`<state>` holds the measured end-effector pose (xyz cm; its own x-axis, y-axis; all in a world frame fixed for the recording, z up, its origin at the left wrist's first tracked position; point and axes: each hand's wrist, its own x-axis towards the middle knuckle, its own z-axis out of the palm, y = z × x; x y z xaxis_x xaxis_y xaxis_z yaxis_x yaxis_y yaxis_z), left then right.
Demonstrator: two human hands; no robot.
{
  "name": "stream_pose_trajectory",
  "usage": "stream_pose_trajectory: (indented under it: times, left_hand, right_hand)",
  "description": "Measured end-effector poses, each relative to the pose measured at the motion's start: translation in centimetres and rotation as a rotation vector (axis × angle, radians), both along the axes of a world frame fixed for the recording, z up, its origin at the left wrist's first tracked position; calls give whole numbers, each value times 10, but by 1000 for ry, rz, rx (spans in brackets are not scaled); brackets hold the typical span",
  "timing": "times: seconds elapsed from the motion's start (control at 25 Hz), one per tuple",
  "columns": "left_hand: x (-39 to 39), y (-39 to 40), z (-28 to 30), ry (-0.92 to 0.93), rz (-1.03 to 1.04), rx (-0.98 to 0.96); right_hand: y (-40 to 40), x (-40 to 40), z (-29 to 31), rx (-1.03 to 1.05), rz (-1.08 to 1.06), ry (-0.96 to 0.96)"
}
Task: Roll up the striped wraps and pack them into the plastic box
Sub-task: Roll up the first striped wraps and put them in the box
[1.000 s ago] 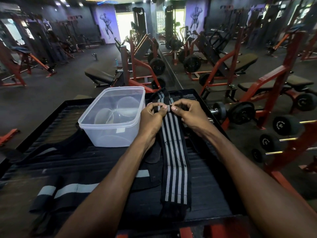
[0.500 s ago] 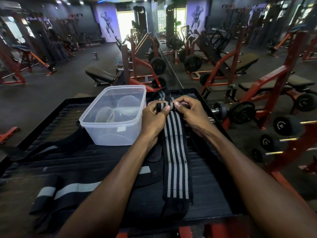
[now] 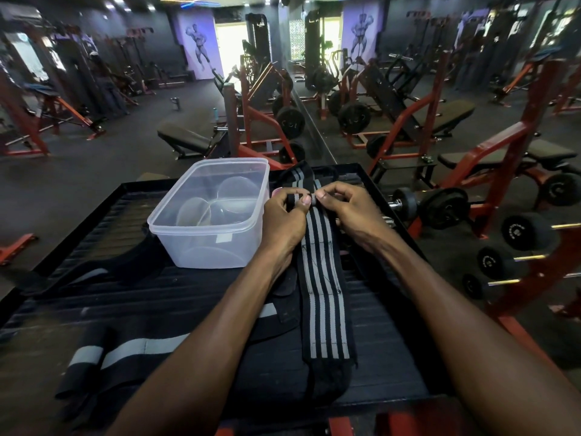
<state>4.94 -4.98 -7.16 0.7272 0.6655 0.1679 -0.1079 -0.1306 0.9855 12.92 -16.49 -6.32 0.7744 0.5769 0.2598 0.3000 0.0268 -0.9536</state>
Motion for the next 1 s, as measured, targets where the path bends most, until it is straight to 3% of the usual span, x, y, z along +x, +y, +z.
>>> stream_pose_trajectory:
  times: [0.16, 0.44, 0.64, 1.0]
  left_hand:
    - [2, -1, 0, 27, -76, -72]
    - [2, 1, -3, 35, -20, -7]
    - [2, 0, -2, 39, -93, 17]
    - [2, 1, -3, -1, 14, 61]
  right_hand:
    - [-1, 3, -2, -14, -59, -101]
    - [2, 2, -2, -26, 10, -8]
    - [1, 4, -5, 36, 0, -159]
    - [5, 6, -7, -81, -58, -8]
